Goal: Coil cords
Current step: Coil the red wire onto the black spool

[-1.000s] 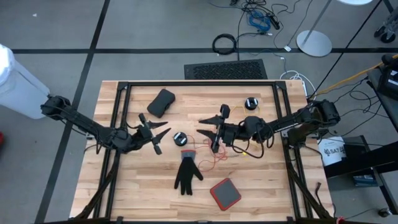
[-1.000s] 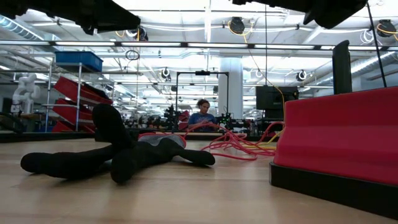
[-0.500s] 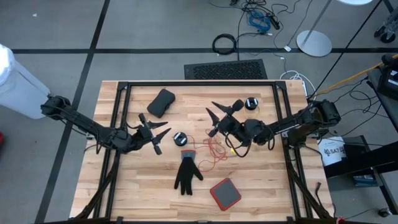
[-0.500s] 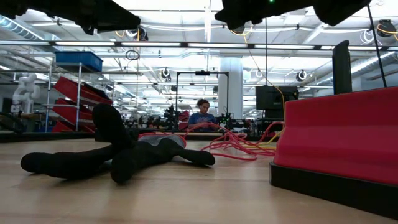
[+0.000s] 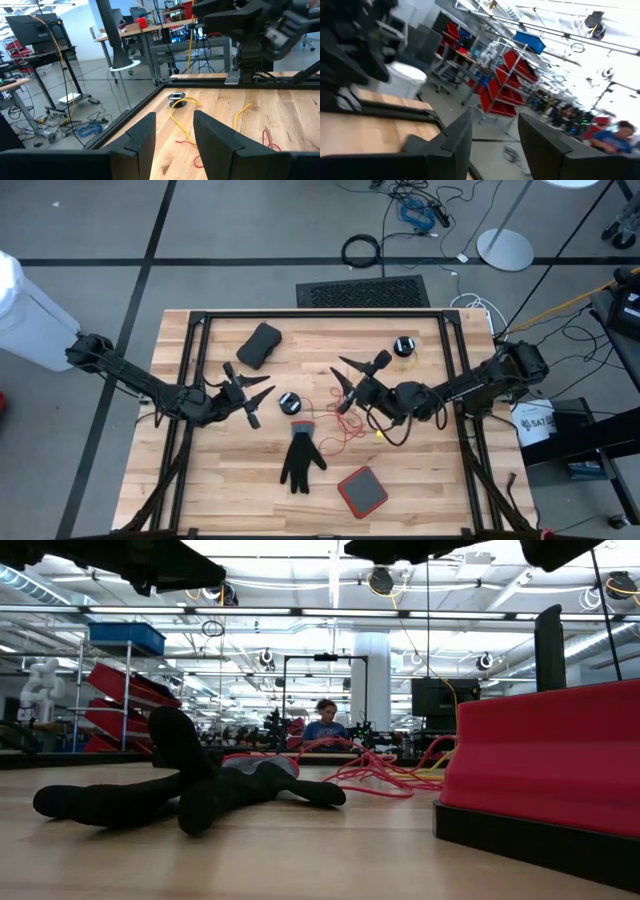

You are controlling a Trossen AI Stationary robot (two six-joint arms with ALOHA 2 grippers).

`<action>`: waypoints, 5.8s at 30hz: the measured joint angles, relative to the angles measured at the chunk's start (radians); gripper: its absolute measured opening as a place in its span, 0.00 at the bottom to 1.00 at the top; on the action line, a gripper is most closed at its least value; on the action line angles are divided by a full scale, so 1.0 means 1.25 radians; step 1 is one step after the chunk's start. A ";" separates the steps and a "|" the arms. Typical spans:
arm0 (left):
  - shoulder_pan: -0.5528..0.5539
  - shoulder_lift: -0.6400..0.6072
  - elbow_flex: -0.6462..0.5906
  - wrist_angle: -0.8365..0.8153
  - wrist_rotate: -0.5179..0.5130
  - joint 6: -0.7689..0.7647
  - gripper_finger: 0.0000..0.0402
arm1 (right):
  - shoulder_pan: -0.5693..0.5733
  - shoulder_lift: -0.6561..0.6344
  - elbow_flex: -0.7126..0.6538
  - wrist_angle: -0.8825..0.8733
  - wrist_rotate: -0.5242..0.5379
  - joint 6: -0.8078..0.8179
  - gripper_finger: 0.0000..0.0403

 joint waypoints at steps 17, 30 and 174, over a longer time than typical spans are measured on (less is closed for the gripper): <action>0.000 0.000 0.000 0.000 0.000 0.000 0.35 | 0.011 0.000 0.000 0.305 -0.340 0.069 0.36; 0.000 0.000 0.000 -0.001 0.000 0.000 0.35 | -0.004 -0.037 0.022 0.420 -0.332 -0.358 0.36; 0.430 0.002 0.098 -0.257 0.387 0.026 0.35 | -0.156 -0.018 0.017 -0.484 -0.440 0.502 0.36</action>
